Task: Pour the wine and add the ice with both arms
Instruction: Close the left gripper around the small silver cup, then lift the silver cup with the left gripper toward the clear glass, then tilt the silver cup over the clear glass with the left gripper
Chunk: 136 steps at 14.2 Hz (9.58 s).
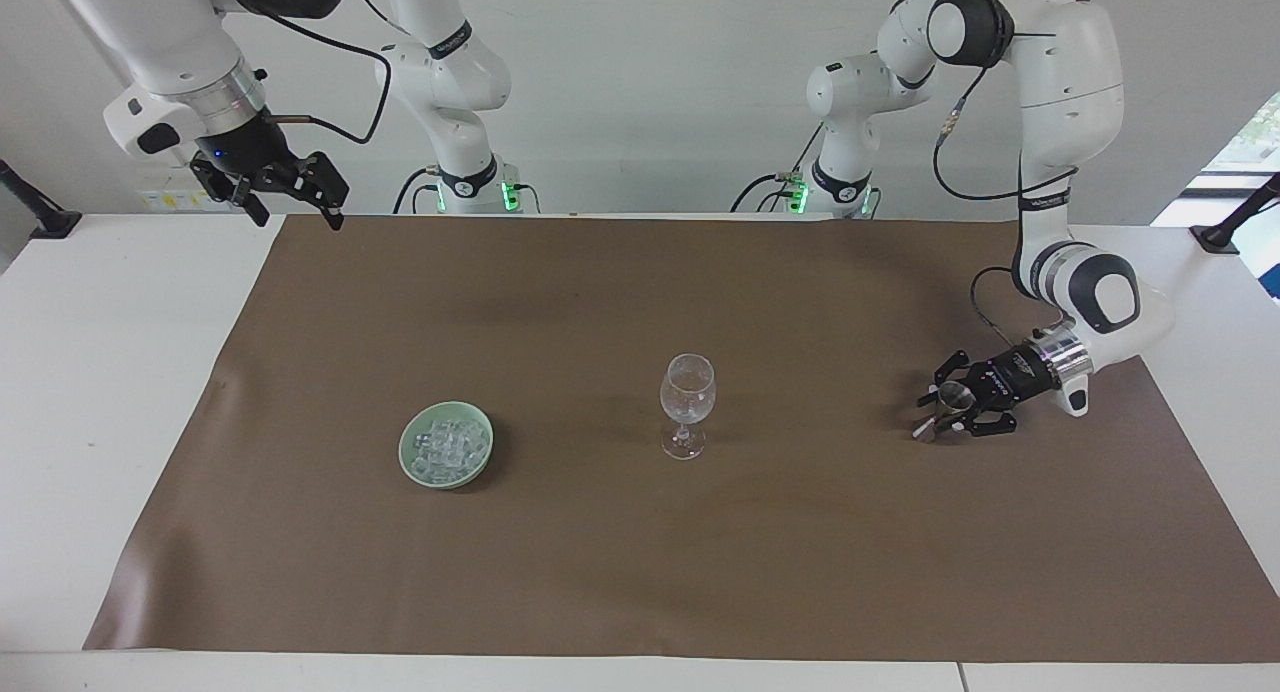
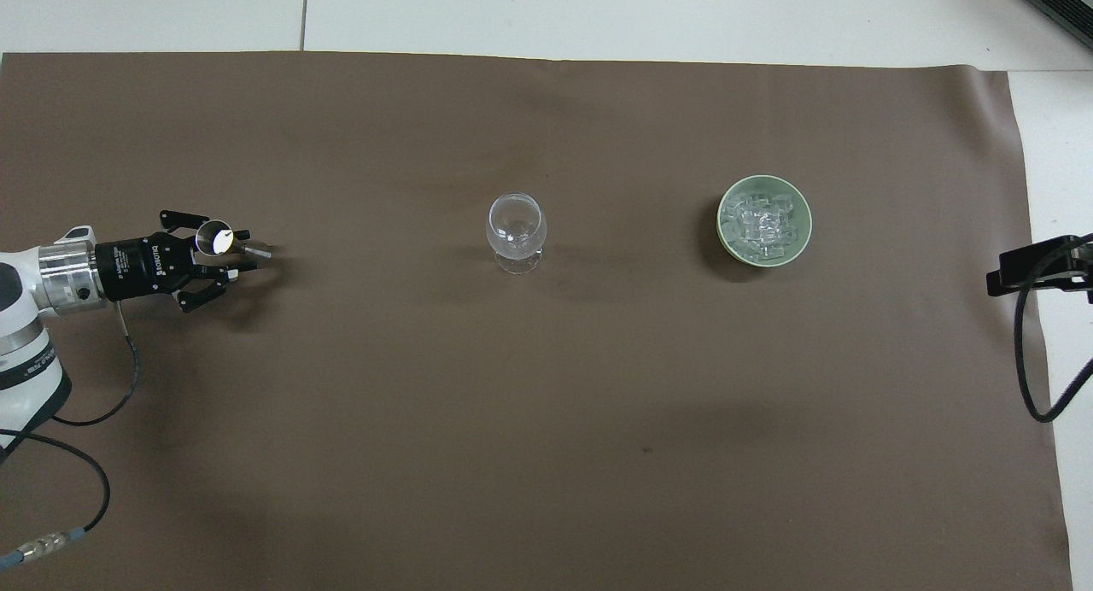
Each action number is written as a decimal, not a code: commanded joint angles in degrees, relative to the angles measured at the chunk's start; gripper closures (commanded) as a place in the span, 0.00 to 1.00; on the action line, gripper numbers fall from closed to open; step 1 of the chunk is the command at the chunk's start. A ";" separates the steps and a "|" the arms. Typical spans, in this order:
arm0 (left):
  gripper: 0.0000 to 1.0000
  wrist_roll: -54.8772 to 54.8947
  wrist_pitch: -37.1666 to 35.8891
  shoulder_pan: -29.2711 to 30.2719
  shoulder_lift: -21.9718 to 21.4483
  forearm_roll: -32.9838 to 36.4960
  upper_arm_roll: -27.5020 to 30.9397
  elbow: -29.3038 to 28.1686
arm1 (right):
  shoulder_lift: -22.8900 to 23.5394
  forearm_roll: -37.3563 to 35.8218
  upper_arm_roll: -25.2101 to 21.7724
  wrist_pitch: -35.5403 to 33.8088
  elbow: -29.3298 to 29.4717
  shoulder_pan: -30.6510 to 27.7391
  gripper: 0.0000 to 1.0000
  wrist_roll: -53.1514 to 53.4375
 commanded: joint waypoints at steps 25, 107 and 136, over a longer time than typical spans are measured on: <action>1.00 -4.03 -1.57 0.30 -1.12 -0.73 -0.04 1.84 | -0.48 0.19 0.19 0.86 -0.54 -0.34 0.00 -1.51; 1.00 -41.31 53.89 -5.50 -16.07 27.57 -41.79 -1.76 | -0.48 0.19 0.19 0.86 -0.54 -0.34 0.00 -1.51; 1.00 -41.05 62.16 -7.88 -15.63 44.27 -41.79 -4.05 | -0.48 0.19 0.19 0.86 -0.54 -0.34 0.00 -1.51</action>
